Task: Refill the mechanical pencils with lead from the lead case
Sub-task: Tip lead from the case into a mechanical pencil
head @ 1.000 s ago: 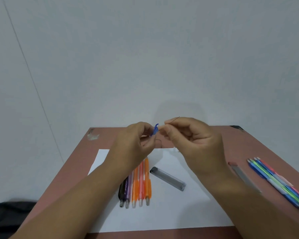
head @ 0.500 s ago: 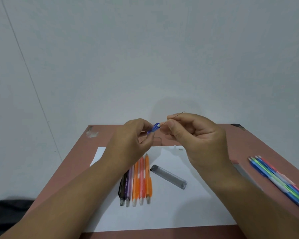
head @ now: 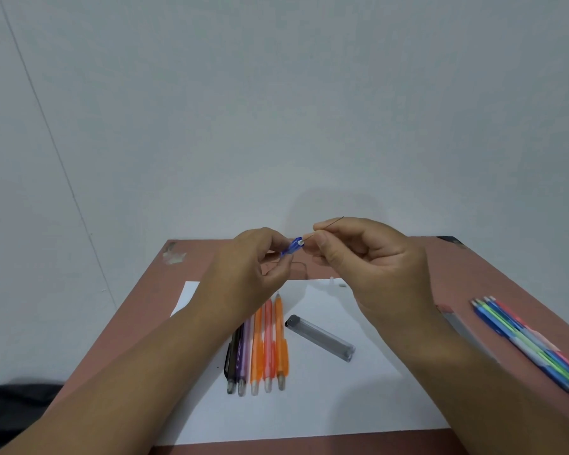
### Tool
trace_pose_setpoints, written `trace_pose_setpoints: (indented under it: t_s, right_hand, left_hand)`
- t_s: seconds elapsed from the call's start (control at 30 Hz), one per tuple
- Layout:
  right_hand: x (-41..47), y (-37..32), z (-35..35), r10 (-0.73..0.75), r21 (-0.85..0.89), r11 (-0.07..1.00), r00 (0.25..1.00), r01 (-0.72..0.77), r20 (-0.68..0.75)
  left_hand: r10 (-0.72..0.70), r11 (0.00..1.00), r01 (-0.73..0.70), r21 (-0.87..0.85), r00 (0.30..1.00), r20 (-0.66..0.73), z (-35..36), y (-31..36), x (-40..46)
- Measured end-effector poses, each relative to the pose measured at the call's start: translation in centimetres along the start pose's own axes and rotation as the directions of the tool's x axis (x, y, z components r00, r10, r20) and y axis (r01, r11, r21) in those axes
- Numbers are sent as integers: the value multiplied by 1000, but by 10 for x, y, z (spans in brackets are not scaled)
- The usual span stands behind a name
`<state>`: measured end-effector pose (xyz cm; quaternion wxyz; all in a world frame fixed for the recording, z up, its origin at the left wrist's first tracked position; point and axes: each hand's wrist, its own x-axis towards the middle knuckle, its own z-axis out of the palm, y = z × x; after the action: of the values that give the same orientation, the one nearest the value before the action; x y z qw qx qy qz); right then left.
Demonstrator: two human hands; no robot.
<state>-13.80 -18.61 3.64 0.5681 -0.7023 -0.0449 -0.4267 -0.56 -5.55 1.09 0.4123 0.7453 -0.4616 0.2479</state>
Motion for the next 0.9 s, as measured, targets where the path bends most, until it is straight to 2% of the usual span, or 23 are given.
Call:
trace_pose_setpoints:
  t_s: [0.23, 0.5, 0.9]
  right_hand:
    - [2, 3, -1, -90, -118, 989, 996, 92, 21]
    - [3, 2, -2, -117, -148, 982, 993, 120, 28]
    - [7, 10, -7, -213, -338, 914, 974, 224, 70]
  left_hand:
    - [9, 1000, -9, -3, 1000, 6, 1, -1, 0]
    - [7, 1000, -7, 2, 1000, 4, 1, -1, -1]
    - [-3, 1000, 2, 11, 999, 33, 1, 1, -1]
